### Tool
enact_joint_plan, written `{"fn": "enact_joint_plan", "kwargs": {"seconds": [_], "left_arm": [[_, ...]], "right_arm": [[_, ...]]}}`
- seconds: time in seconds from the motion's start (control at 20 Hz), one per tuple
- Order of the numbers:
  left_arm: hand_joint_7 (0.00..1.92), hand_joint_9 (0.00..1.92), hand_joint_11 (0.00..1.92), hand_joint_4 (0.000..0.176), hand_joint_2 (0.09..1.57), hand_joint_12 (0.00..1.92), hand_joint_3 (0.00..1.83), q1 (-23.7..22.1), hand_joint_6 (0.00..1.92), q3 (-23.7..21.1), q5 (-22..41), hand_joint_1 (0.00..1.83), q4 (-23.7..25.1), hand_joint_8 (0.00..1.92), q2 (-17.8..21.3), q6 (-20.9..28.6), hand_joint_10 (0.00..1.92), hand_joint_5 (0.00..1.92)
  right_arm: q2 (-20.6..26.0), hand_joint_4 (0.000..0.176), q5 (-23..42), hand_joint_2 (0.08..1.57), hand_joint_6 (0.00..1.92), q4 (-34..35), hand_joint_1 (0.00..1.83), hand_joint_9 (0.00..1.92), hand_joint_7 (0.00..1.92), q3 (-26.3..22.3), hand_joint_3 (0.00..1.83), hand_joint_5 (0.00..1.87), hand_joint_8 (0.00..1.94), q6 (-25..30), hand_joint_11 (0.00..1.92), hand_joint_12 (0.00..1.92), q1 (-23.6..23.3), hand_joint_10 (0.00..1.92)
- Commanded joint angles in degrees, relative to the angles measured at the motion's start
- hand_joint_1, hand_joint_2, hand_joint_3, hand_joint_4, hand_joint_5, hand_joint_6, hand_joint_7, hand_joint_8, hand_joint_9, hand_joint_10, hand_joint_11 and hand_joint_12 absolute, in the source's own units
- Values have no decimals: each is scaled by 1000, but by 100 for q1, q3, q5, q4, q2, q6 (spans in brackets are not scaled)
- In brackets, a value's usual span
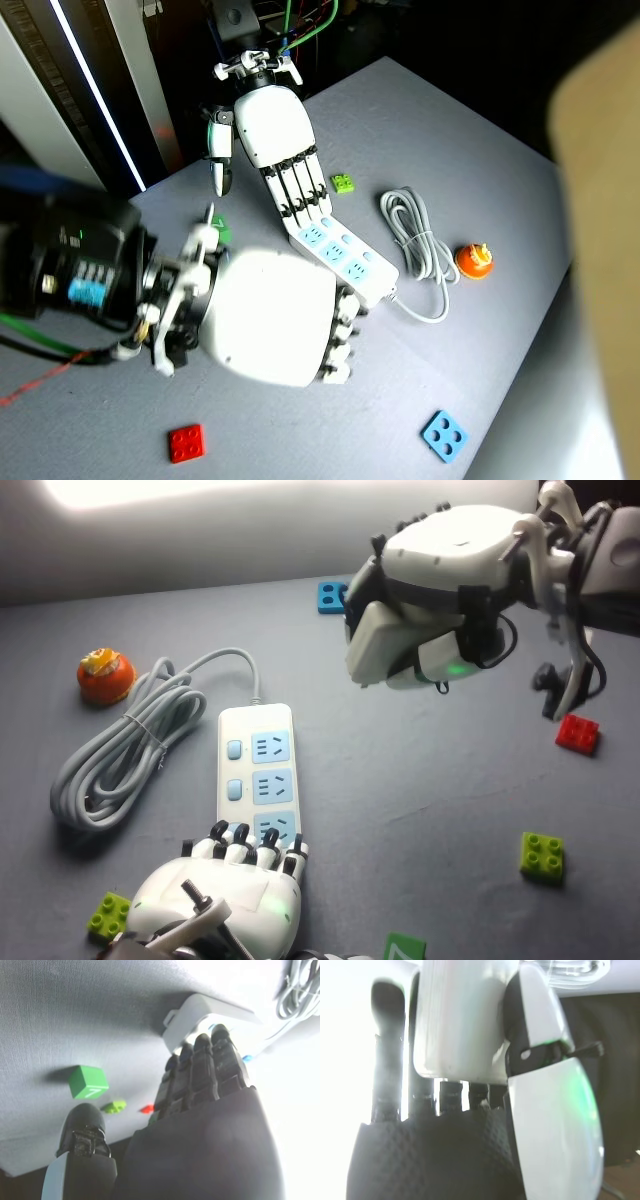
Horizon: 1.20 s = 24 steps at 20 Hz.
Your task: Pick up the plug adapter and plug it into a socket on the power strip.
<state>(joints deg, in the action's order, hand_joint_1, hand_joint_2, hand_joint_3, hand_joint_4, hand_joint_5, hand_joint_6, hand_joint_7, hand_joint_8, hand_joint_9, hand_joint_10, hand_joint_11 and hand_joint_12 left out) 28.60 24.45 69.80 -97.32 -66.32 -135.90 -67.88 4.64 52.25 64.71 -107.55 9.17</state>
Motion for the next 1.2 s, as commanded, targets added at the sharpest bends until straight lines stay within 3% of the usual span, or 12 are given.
{"fn": "enact_joint_plan", "kwargs": {"seconds": [0.0,0.05,0.1,0.15,0.3,0.35,0.5,0.85,1.15], "left_arm": [[0,0,0,0,1221,0,0,-66,0,-27,147,0,343,0,4,20,0,0],[0,0,0,0,1221,0,0,-64,0,-27,147,0,343,0,4,20,0,0],[0,0,0,0,1224,0,0,-63,0,-26,148,0,343,0,8,20,0,0],[0,0,0,0,1222,0,0,-65,0,-23,148,0,343,0,13,20,0,0],[0,0,0,0,1222,0,0,-88,0,-19,148,0,342,0,35,20,0,0],[0,0,0,0,1218,0,0,-91,0,-17,148,0,342,0,36,20,0,0],[0,0,0,0,1218,0,0,-89,0,-17,148,0,342,0,38,20,0,0],[0,0,0,0,1215,0,0,-89,0,-8,146,0,341,0,36,20,0,0],[0,0,0,0,1219,0,0,-18,0,29,66,0,341,0,31,20,0,0]], "right_arm": [[46,0,486,1165,1033,-17,1245,837,964,-79,0,823,1246,-377,720,1531,-102,1177],[50,0,501,1154,986,-5,1251,859,983,-142,0,851,1219,-576,752,1505,-117,1161],[31,0,479,1152,976,559,1252,856,985,-184,0,857,1216,-1216,759,1503,-153,1155],[-41,0,516,1162,1025,1866,1245,839,967,-192,2,827,1242,-2518,734,1531,-209,1160],[-416,0,1053,1175,1037,2567,1235,806,930,-191,0,823,1299,-4120,681,1584,-202,1196],[-565,0,1253,1167,1009,3465,1244,816,949,-191,0,837,1273,-4948,687,1574,-218,1190],[-856,0,1609,1177,1029,4971,1238,782,925,-211,0,820,1317,-5976,679,1594,-252,1233],[-1556,0,2471,1178,1033,5877,1234,782,920,-181,0,826,1316,-6486,649,1618,-369,1233],[-2137,0,2502,1169,997,6098,1242,809,937,270,0,843,1297,-6485,684,1579,-477,1195]]}}
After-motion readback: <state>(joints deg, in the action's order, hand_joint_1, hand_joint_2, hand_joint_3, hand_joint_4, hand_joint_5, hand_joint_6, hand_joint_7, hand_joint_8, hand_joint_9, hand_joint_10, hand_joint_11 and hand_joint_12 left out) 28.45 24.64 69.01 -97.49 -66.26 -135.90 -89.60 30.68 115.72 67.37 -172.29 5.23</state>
